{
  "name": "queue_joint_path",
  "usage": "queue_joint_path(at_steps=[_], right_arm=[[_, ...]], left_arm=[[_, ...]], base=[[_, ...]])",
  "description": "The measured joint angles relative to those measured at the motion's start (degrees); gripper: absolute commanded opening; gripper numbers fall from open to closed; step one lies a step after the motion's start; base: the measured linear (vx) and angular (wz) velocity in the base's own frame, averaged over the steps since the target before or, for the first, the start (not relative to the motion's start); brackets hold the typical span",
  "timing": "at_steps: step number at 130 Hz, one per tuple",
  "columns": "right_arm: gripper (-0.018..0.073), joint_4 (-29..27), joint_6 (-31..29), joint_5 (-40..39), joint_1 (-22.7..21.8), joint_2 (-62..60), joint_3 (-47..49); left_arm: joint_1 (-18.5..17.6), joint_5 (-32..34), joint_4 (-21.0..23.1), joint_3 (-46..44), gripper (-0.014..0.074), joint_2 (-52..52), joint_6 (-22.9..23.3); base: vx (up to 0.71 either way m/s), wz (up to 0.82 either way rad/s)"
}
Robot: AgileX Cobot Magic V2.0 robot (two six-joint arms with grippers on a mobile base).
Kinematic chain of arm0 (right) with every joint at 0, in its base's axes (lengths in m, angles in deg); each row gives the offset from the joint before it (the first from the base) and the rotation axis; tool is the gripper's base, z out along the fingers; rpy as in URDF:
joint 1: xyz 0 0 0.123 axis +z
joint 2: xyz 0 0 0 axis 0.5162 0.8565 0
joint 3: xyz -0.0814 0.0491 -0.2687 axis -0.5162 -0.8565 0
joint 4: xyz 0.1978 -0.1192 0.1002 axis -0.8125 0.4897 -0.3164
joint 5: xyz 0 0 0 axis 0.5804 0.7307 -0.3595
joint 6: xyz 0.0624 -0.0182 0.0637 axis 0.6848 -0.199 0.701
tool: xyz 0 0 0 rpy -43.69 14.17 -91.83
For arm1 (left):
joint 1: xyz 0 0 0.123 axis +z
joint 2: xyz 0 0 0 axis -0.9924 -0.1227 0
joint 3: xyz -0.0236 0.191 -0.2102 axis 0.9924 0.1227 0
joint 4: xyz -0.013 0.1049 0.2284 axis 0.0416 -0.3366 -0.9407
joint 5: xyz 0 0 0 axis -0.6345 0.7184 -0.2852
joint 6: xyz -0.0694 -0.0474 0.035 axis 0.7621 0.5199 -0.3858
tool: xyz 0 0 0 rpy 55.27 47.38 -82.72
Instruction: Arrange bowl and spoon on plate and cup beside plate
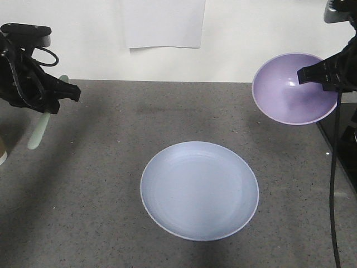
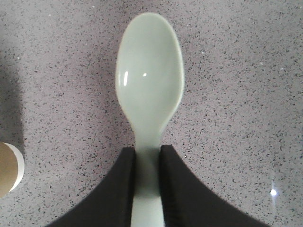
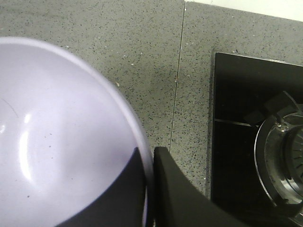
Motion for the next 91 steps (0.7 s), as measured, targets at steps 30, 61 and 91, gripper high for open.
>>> queue_joint_path(at_steps=[30,61,91], right_arm=[[-0.0001,0.00,0.00,0.00,0.00,0.00,0.00],[-0.0001,0.00,0.00,-2.39,0.00,0.00,0.00],[-0.0001,-0.18,0.20,-8.27,0.00,0.00,0.00]], left_arm=[[0.00,0.00,0.00,0.00,-0.0008,0.00,0.00],[0.00,0.00,0.00,0.00,-0.0008,0.00,0.00],[0.00,0.00,0.00,0.00,-0.0008,0.00,0.00]], base=[[0.00,0.00],[0.00,0.00],[0.00,0.00]])
